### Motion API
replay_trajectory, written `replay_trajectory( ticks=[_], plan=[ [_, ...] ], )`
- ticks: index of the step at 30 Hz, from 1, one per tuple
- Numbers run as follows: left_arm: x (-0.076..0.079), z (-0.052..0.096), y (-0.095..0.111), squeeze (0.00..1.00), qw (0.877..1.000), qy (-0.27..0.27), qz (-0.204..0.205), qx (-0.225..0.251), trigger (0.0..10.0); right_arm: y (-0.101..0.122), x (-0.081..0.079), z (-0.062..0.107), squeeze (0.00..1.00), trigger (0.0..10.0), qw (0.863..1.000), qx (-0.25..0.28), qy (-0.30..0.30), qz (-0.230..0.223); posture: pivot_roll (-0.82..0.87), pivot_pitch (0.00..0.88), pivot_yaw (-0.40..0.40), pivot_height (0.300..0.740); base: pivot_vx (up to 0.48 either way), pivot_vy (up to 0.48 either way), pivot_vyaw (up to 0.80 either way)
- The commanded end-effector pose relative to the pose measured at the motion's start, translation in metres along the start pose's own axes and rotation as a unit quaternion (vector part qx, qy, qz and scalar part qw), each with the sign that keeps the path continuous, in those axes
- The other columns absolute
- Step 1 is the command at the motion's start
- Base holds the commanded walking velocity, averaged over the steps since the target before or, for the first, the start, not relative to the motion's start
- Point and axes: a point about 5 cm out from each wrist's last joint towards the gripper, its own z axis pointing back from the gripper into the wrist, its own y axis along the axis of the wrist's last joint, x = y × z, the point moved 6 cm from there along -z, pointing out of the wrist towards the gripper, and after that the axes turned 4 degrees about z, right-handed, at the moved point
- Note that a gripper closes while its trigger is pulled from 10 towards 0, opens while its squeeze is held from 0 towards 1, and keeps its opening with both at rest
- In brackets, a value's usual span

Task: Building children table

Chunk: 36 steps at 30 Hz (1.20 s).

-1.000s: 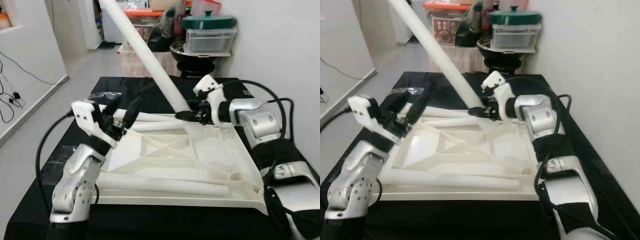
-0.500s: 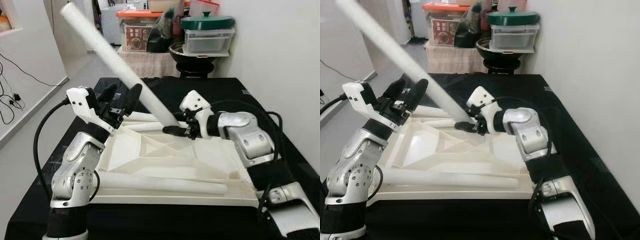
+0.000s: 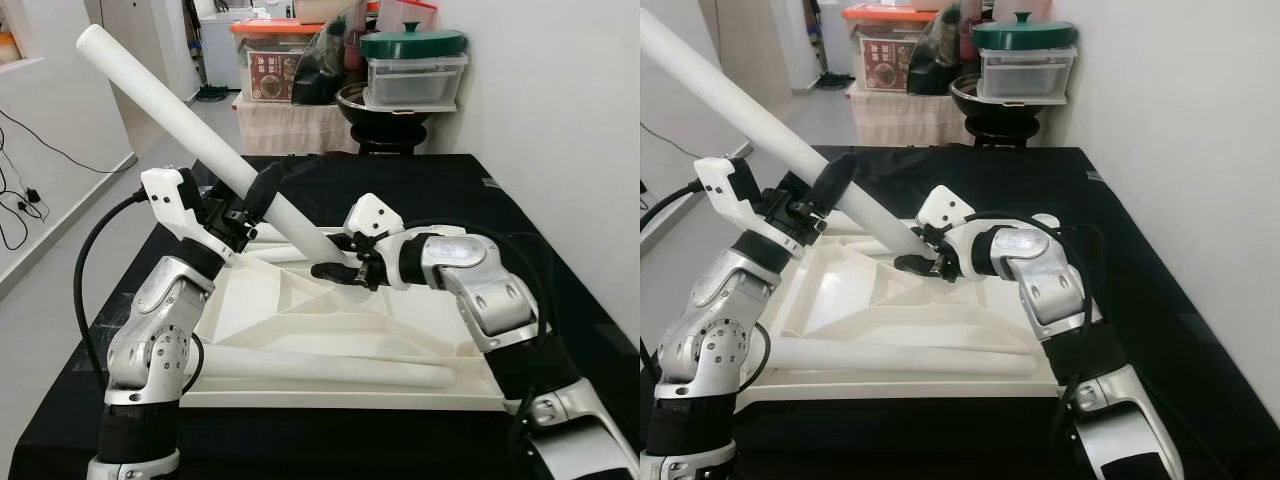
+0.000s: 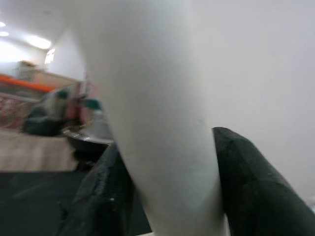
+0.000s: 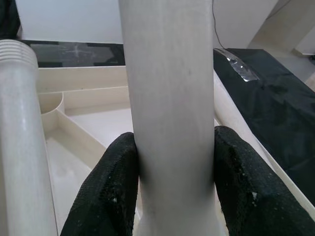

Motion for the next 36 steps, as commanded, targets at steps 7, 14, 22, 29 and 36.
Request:
replay_trajectory(
  ticks=[7,14,22,29,36],
  plan=[
    [0.008,-0.009,0.01,0.0,0.999,-0.031,-0.015,-0.001,0.0,0.01,0.001,-0.006,0.0,10.0,0.999,0.033,-0.028,-0.028,-0.05,0.0,0.031,0.74,0.0,0.0,0.0],
    [0.018,-0.018,0.002,0.0,0.996,-0.078,-0.014,-0.03,0.0,0.032,0.002,-0.011,1.0,10.0,0.984,0.148,-0.057,-0.08,-0.05,0.0,0.035,0.74,0.0,0.0,0.0],
    [0.028,-0.031,-0.005,0.0,0.989,-0.135,0.01,-0.067,0.0,0.04,-0.023,-0.024,0.0,10.0,0.985,0.157,-0.006,-0.075,-0.05,0.0,0.042,0.74,0.0,0.0,0.0],
    [0.04,-0.047,0.0,0.0,0.981,-0.178,-0.009,-0.076,0.0,0.026,-0.036,-0.034,0.0,10.0,0.993,0.109,0.024,-0.042,-0.05,0.0,0.043,0.74,0.0,0.0,0.0],
    [0.072,-0.058,0.001,0.0,0.966,-0.246,-0.004,-0.078,0.0,0.021,-0.027,-0.041,0.0,10.0,0.994,0.087,0.004,-0.063,-0.05,0.0,0.047,0.74,0.0,0.0,0.0]
  ],
)
